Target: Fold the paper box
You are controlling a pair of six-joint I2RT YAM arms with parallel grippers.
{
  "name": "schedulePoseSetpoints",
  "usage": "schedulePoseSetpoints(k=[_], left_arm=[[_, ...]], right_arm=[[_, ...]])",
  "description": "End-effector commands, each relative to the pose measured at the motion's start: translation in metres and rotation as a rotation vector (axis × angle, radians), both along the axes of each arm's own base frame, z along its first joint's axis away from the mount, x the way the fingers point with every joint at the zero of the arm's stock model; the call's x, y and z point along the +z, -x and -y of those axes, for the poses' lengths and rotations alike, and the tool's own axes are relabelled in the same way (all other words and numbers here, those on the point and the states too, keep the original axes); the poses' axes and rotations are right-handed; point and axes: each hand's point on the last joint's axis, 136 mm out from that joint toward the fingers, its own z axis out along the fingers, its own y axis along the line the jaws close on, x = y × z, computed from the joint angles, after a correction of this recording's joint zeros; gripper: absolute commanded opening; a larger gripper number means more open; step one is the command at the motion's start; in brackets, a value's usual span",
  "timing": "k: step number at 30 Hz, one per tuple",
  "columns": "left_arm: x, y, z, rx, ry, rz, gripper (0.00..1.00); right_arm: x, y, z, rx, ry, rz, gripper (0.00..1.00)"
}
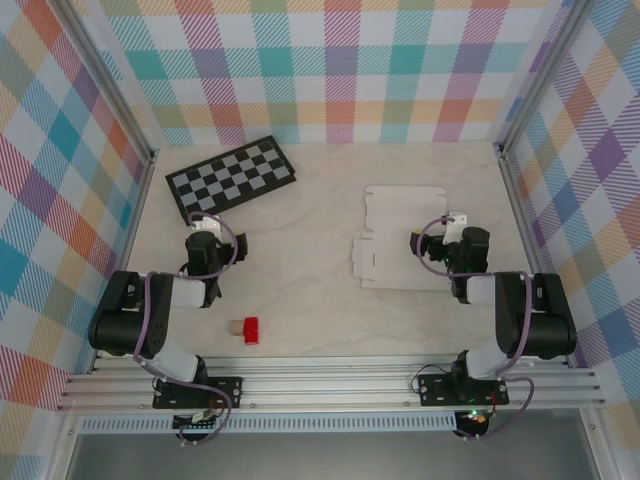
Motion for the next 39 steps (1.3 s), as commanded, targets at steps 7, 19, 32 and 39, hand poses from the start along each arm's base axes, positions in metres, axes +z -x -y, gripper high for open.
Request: schedulePoseSetpoints(k=[7, 19, 32, 39], left_arm=[[0.008, -0.004, 0.0, -0.001, 0.018, 0.039, 1.0], [0.007, -0.004, 0.0, -0.003, 0.019, 0.038, 1.0], [0.022, -0.01, 0.003, 0.021, -0.027, 0.013, 1.0], [0.092, -0.007, 0.009, 0.089, -0.072, -0.017, 1.0]], right_arm=[[0.011, -0.005, -0.002, 0.023, 0.008, 0.049, 1.0], [0.01, -0.004, -0.002, 0.022, 0.009, 0.049, 1.0], [0.01, -0.006, 0.001, 0.006, 0.009, 0.042, 1.0], [0.046, -0.016, 0.024, -0.183, -0.035, -0.269, 1.0]])
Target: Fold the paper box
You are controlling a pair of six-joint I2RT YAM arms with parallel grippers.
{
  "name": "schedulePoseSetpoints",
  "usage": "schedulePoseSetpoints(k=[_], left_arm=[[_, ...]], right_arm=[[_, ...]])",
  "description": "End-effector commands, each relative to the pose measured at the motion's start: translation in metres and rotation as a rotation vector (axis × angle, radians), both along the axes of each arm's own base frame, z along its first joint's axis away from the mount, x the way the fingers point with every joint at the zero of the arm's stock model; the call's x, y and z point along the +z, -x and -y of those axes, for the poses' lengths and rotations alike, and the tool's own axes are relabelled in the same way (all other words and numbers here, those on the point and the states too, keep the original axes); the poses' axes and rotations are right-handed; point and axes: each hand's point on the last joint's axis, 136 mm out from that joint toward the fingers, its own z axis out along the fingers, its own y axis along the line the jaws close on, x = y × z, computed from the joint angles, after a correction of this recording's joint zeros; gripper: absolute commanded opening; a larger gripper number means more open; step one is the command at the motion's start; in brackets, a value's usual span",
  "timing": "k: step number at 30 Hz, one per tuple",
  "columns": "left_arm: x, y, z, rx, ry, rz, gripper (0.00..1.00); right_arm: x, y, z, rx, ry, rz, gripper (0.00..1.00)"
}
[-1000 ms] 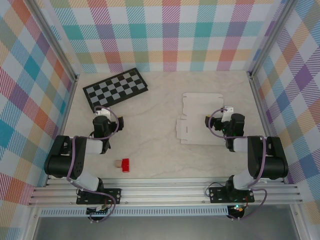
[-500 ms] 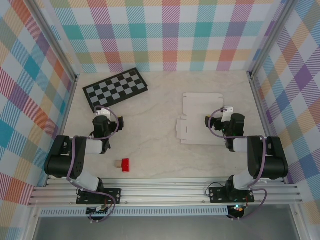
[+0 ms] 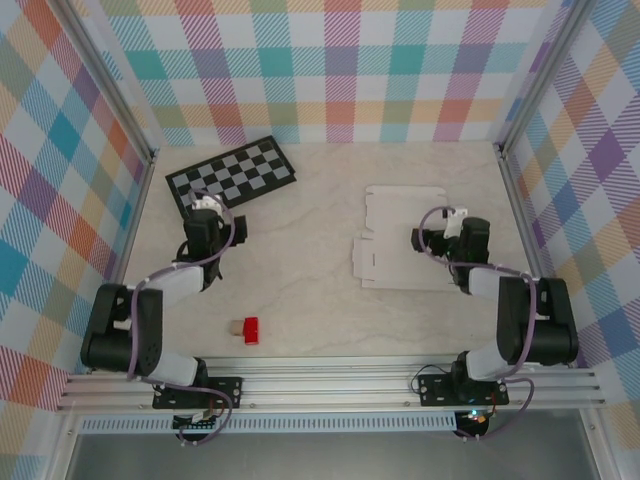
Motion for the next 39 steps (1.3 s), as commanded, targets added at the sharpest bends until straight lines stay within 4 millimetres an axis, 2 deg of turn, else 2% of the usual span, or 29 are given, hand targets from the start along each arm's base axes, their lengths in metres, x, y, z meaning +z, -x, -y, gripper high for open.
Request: schedulePoseSetpoints(k=[1, 3, 6, 9, 14, 19, 23, 30, 34, 39], left_arm=[[0.033, 0.013, 0.001, 0.073, -0.013, -0.028, 1.0], [0.046, 0.016, 0.007, 0.081, 0.029, -0.084, 1.0], [0.06, 0.024, 0.009, 0.138, 0.142, -0.145, 1.0], [0.064, 0.044, 0.014, 0.172, 0.266, -0.2, 1.0], [0.068, 0.071, 0.04, 0.112, 0.453, -0.276, 1.0], [0.059, 0.085, 0.085, -0.033, 0.5, -0.347, 1.0], [0.049, 0.088, 0.112, -0.099, 0.49, -0.37, 1.0], [0.015, 0.089, 0.155, -0.166, 0.455, -0.471, 1.0], [-0.002, 0.089, 0.17, -0.173, 0.452, -0.51, 1.0], [-0.012, 0.09, 0.188, -0.198, 0.457, -0.544, 1.0]], right_arm=[[0.048, -0.008, 0.022, -0.179, -0.026, -0.161, 1.0], [0.053, -0.007, 0.036, -0.277, -0.017, -0.269, 1.0], [0.06, -0.009, 0.04, -0.334, -0.038, -0.337, 1.0], [0.066, -0.011, 0.036, -0.348, -0.079, -0.375, 1.0], [0.063, -0.023, 0.035, -0.346, -0.08, -0.444, 1.0], [0.043, -0.039, 0.026, -0.264, -0.076, -0.494, 1.0], [0.027, -0.041, 0.027, -0.238, -0.095, -0.512, 1.0], [-0.007, -0.024, 0.037, -0.284, -0.066, -0.606, 1.0], [-0.027, -0.014, 0.042, -0.308, -0.043, -0.649, 1.0], [-0.045, -0.004, 0.048, -0.318, -0.014, -0.682, 1.0]])
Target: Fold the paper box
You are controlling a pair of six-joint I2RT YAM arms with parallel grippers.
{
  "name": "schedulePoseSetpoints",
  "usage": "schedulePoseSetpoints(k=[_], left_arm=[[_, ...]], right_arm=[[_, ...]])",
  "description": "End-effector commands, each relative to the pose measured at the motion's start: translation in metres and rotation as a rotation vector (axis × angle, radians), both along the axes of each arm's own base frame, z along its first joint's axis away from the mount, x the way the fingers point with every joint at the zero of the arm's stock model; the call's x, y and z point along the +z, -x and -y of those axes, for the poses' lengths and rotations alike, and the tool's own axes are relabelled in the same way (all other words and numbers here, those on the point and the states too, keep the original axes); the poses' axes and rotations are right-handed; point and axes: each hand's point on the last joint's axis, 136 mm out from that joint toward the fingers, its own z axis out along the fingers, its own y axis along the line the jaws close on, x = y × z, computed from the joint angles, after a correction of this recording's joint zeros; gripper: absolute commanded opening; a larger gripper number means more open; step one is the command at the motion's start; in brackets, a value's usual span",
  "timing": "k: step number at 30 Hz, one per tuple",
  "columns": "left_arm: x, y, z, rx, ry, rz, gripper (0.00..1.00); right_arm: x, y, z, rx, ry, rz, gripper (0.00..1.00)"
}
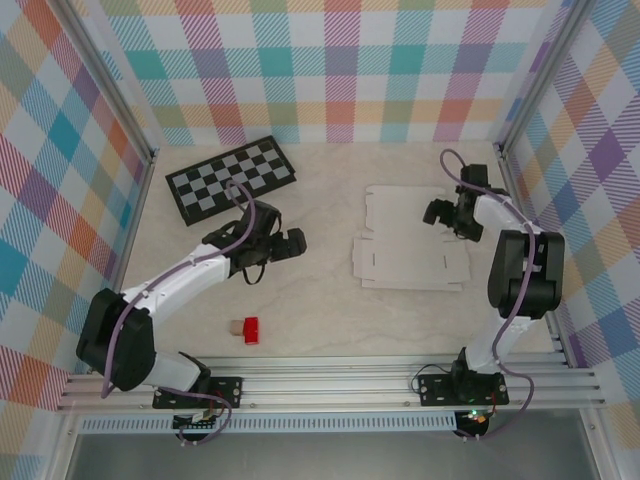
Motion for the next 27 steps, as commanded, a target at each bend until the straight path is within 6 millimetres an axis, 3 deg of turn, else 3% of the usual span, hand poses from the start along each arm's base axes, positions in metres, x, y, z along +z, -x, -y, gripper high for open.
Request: schedulePoseSetpoints(k=[1, 11, 27], left_arm=[[0.001, 0.002, 0.021, -0.03, 0.041, -0.004, 1.0], [-0.01, 0.002, 0.034, -0.051, 0.011, -0.019, 1.0], [-0.015, 0.004, 0.023, -0.016, -0.032, -0.027, 1.0]], right_arm=[[-0.012, 0.008, 0.009, 0.0, 0.031, -0.033, 1.0], [-0.026, 0.016, 0.022, 0.006, 0.079, -0.075, 1.0], [-0.028, 0.016, 0.001, 0.057, -0.018, -0.043, 1.0]])
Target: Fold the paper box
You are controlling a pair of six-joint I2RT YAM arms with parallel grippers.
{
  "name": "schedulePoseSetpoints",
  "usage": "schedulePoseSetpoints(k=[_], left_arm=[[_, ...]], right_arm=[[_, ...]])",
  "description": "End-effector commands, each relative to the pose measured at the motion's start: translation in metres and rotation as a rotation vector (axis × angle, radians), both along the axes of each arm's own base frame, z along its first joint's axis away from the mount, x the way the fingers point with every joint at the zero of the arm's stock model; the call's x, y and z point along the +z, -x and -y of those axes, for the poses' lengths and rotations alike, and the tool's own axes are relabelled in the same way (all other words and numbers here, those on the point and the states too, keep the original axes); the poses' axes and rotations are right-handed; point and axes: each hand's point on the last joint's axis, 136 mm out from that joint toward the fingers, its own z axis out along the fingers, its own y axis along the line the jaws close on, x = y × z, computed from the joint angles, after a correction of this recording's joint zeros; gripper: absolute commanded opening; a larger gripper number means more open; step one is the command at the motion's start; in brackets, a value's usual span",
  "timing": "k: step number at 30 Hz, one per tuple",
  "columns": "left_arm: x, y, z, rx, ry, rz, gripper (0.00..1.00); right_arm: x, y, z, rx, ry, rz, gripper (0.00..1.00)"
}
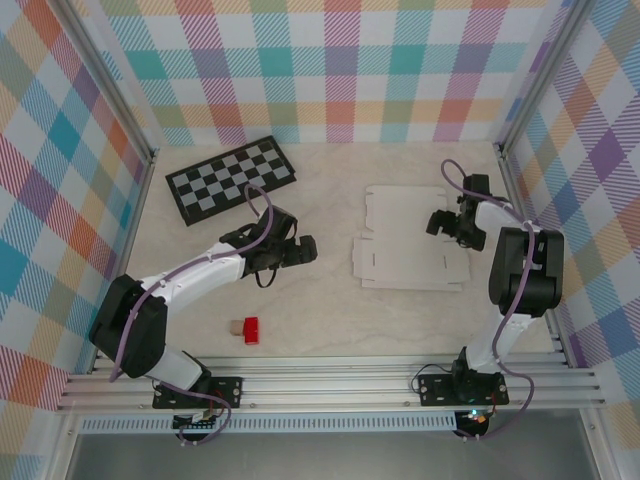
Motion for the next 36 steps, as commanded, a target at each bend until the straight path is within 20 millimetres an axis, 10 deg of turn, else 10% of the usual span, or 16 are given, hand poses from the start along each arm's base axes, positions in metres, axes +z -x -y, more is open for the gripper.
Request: schedulePoseSetpoints(k=[1, 36], left_arm=[[0.004, 0.0, 0.001, 0.013, 0.0, 0.01, 1.0], [-0.015, 0.001, -0.038, 0.14, 0.014, -0.07, 1.0]], right_arm=[[-0.006, 0.002, -0.012, 0.046, -0.038, -0.002, 1.0], [0.037, 0.038, -0.158, 0.291, -0.167, 0.081, 1.0]])
